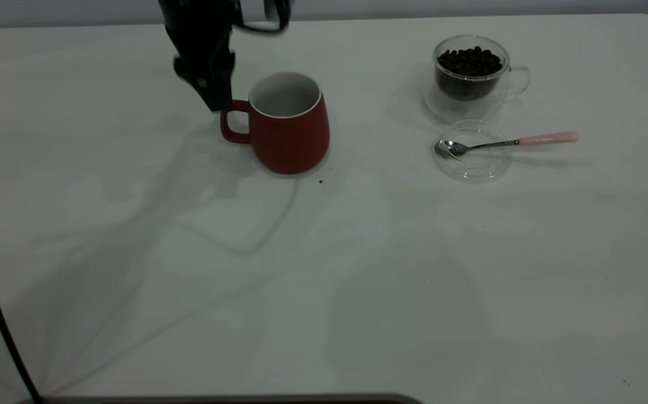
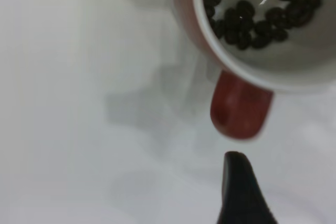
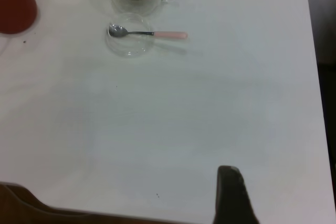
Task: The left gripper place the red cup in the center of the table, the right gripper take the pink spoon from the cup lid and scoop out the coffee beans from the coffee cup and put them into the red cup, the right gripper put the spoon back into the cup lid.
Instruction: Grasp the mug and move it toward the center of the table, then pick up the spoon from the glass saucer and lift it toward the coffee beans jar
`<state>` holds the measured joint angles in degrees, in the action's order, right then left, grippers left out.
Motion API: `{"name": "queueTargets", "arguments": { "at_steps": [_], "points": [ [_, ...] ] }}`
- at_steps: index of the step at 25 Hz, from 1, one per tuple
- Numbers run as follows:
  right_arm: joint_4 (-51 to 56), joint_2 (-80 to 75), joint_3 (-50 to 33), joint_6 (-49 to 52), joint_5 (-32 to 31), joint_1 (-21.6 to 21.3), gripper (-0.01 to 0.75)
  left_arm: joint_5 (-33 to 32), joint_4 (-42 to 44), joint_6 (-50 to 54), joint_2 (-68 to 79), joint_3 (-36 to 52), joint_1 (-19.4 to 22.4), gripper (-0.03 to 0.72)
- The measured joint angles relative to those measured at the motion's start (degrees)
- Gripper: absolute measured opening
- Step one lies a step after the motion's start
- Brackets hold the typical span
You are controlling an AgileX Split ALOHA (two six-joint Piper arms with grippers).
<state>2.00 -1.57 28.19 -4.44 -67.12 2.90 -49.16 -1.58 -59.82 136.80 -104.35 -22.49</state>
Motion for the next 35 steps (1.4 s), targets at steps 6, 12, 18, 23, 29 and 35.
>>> {"name": "queueTargets", "arguments": {
  "at_steps": [6,12,18,23,29,35],
  "points": [
    [0.0,0.0,0.0,0.0,0.0,0.0,0.502,-7.9,1.1,8.5,-10.6,0.0,0.1,0.493],
    [0.0,0.0,0.0,0.0,0.0,0.0,0.502,-17.8,1.2,21.1,-24.8,0.0,0.1,0.493],
    [0.0,0.0,0.0,0.0,0.0,0.0,0.502,-17.8,2.3,33.4,-36.2,0.2,0.1,0.493],
    [0.0,0.0,0.0,0.0,0.0,0.0,0.502,-17.8,2.5,39.7,-45.8,5.6,0.1,0.493],
    [0.0,0.0,0.0,0.0,0.0,0.0,0.502,-17.8,2.5,45.5,-59.7,22.4,0.1,0.493],
    [0.0,0.0,0.0,0.0,0.0,0.0,0.502,-17.8,0.9,52.2,-73.5,42.3,0.1,0.493]
  ]
}}
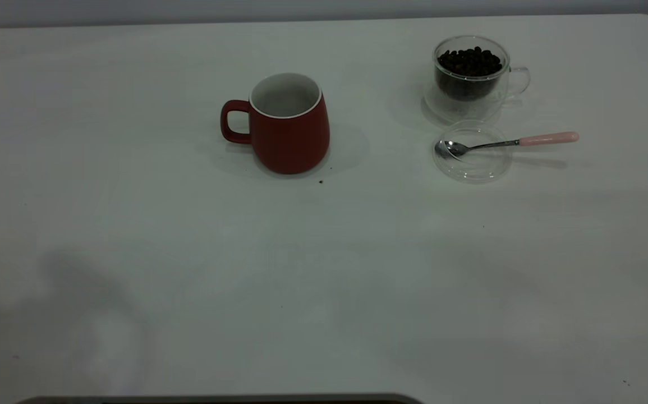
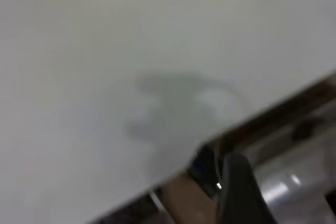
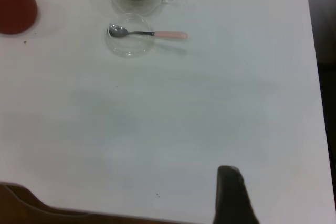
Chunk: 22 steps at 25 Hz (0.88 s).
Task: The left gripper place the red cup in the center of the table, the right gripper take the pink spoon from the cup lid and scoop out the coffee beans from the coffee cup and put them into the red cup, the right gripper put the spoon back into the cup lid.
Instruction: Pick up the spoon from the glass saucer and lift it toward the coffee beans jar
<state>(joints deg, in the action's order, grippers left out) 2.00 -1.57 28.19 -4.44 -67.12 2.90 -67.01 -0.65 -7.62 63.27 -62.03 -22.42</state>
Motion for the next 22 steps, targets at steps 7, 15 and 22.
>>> {"name": "queueTargets", "arguments": {
  "at_steps": [7,15,22],
  "points": [
    [0.0,0.0,0.0,0.0,0.0,0.0,0.502,0.9,0.3,5.1,-18.0,22.4,0.0,0.493],
    [0.0,0.0,0.0,0.0,0.0,0.0,0.502,3.4,1.7,11.0,-37.3,34.0,0.0,0.493],
    [0.0,0.0,0.0,0.0,0.0,0.0,0.502,3.2,2.7,11.6,-47.6,34.1,0.0,0.493]
  ]
}}
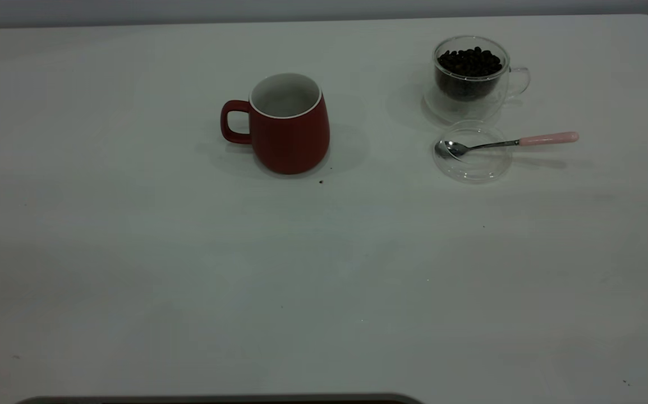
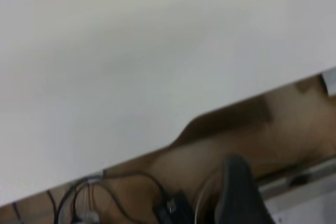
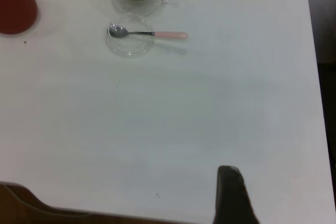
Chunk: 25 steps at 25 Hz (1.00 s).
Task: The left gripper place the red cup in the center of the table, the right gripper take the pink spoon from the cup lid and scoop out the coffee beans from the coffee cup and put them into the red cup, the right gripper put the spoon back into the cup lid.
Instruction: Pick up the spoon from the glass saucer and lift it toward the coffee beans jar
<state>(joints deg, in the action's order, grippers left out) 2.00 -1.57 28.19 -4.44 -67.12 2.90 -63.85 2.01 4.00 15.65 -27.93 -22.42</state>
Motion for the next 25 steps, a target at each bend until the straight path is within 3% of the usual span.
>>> {"name": "queueTargets", "arguments": {
  "at_steps": [6,14,18,25],
  "points": [
    [0.0,0.0,0.0,0.0,0.0,0.0,0.502,-0.3,0.0,0.1,-7.7,0.0,1.5,0.493],
    [0.0,0.0,0.0,0.0,0.0,0.0,0.502,-0.6,0.1,0.1,-13.2,0.0,15.2,0.493],
    [0.0,0.0,0.0,0.0,0.0,0.0,0.502,-0.8,0.1,0.1,-16.4,0.0,19.8,0.493],
    [0.0,0.0,0.0,0.0,0.0,0.0,0.502,-1.1,0.1,0.1,-16.7,0.0,20.4,0.493]
  ]
}}
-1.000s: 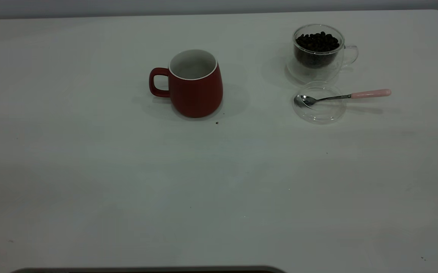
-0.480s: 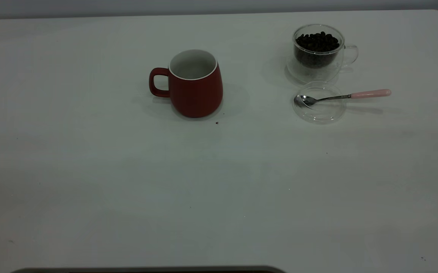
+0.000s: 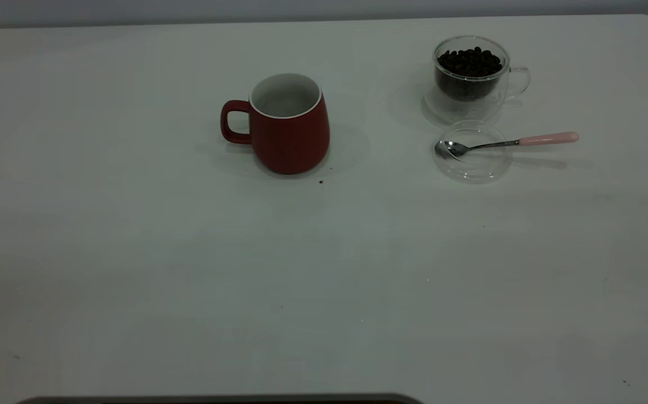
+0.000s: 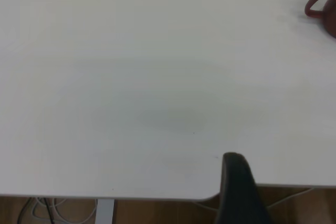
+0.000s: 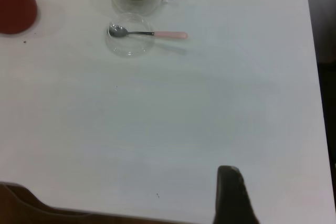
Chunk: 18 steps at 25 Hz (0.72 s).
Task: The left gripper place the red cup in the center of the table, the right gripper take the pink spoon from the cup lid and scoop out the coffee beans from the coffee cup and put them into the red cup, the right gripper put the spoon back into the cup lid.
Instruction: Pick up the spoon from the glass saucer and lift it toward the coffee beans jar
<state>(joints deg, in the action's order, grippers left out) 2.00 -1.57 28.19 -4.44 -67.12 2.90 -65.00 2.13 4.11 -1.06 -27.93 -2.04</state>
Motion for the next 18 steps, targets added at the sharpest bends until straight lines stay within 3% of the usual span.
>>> {"name": "queueTargets", "arguments": {
  "at_steps": [11,18],
  "points": [
    [6.2,-4.0,0.0,3.1,1.2,0.0,0.513,-0.1,0.0,0.1,0.0,0.0,0.0,0.493],
    [8.3,-25.3,0.0,2.6,11.3,0.0,0.648,-0.1,0.0,0.1,0.0,0.0,0.0,0.493]
  ]
}}
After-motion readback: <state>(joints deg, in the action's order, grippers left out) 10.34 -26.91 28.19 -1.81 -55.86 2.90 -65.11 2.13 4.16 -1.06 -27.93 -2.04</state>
